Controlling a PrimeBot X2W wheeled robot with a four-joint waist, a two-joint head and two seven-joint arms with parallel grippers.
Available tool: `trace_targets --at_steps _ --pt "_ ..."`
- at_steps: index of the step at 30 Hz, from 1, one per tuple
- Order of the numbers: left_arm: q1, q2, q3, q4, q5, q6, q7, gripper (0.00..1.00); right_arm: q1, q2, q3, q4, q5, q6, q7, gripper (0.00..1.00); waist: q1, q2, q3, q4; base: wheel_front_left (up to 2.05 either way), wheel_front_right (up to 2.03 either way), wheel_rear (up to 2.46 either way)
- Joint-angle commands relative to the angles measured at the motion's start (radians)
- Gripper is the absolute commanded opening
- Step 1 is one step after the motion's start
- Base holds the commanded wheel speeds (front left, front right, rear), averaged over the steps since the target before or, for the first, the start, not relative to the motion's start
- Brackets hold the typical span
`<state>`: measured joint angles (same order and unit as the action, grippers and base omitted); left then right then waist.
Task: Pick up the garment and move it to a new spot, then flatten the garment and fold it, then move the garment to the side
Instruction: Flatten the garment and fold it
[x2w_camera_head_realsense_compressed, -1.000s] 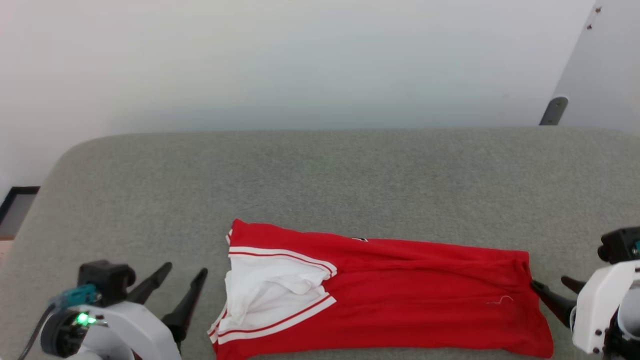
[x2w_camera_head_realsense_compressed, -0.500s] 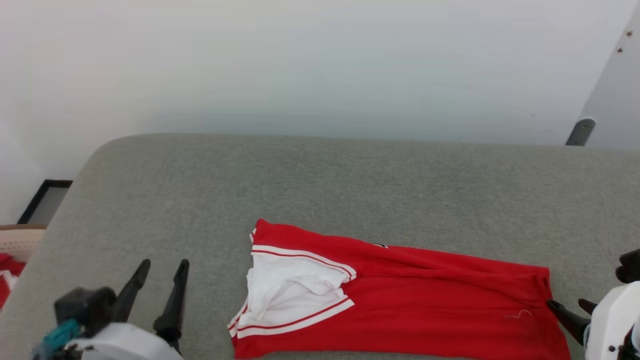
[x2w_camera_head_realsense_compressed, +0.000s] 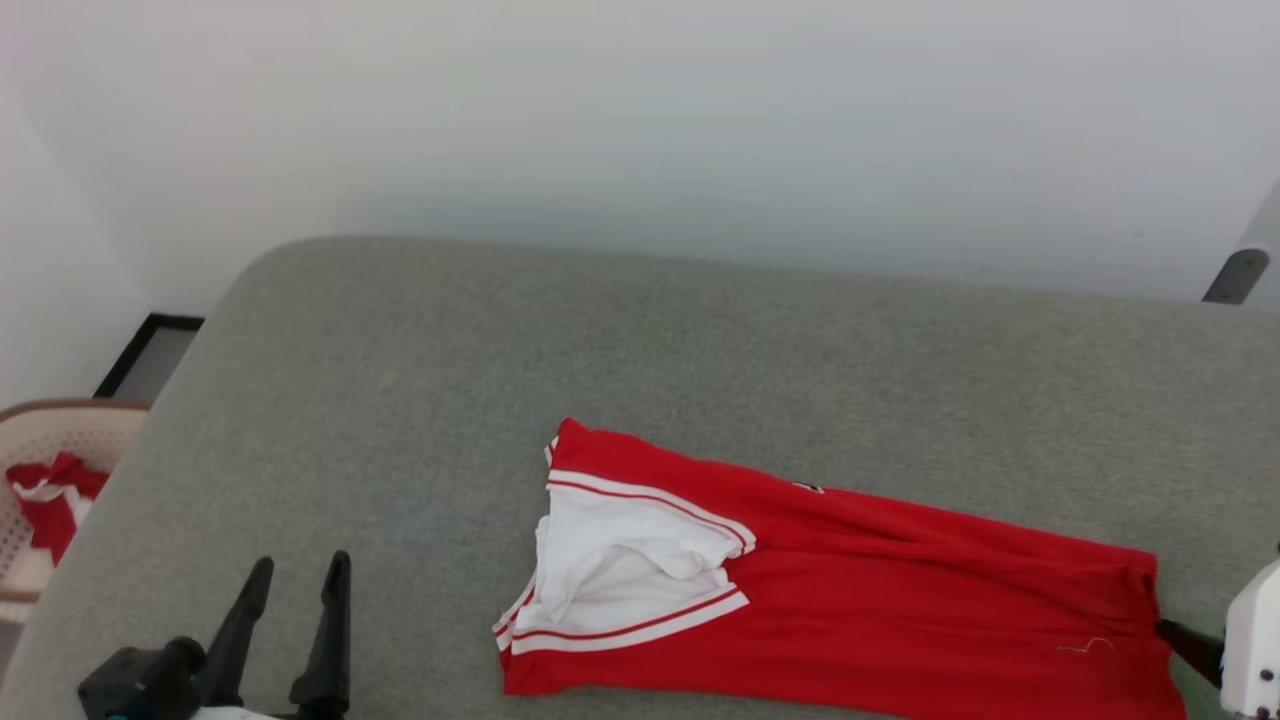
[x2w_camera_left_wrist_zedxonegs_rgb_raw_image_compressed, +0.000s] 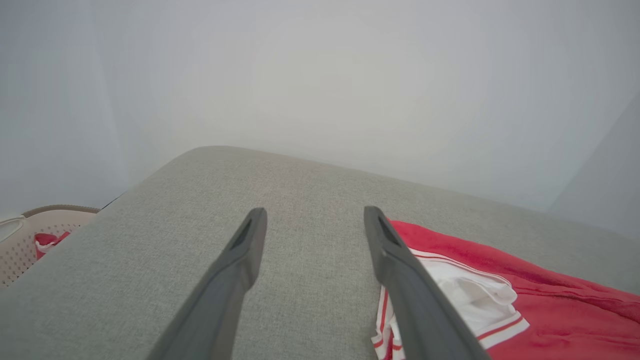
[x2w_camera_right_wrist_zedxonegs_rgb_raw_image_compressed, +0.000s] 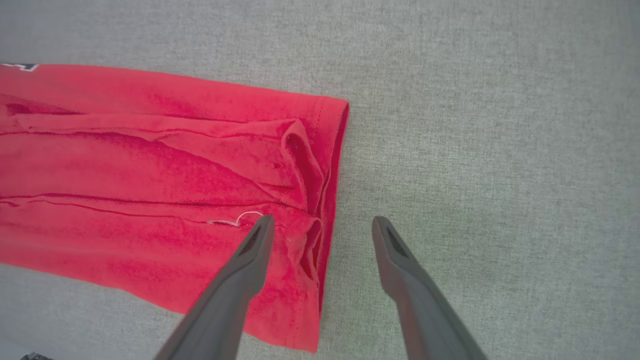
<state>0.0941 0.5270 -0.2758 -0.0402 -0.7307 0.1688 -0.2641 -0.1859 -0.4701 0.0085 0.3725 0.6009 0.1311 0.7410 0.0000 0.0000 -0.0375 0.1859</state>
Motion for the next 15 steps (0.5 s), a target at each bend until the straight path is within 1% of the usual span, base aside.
trace_targets --at_steps 1,5,12,15 --pt "0.003 -0.020 0.016 0.007 0.021 -0.021 0.001 1.00 -0.030 -0.002 -0.006 0.033 -0.010 -0.001 0.009 1.00 0.0000 0.0000 0.027 0.020 0.00 0.00 0.00" --pt "-0.014 -0.060 0.051 0.015 0.059 -0.055 0.001 1.00 -0.081 0.001 0.005 0.104 -0.021 -0.001 0.019 1.00 0.0000 0.0000 0.059 0.036 0.00 0.00 0.00" --pt "-0.036 -0.127 0.104 0.044 0.102 -0.104 0.001 1.00 -0.148 0.032 0.030 0.236 -0.026 -0.001 0.006 1.00 0.0000 0.0000 0.097 0.055 0.00 0.00 0.00" --pt "-0.047 -0.153 0.125 0.055 0.113 -0.124 0.001 1.00 -0.157 0.048 0.064 0.286 -0.022 -0.001 0.008 1.00 0.0000 0.0000 0.109 0.062 0.00 0.00 0.00"
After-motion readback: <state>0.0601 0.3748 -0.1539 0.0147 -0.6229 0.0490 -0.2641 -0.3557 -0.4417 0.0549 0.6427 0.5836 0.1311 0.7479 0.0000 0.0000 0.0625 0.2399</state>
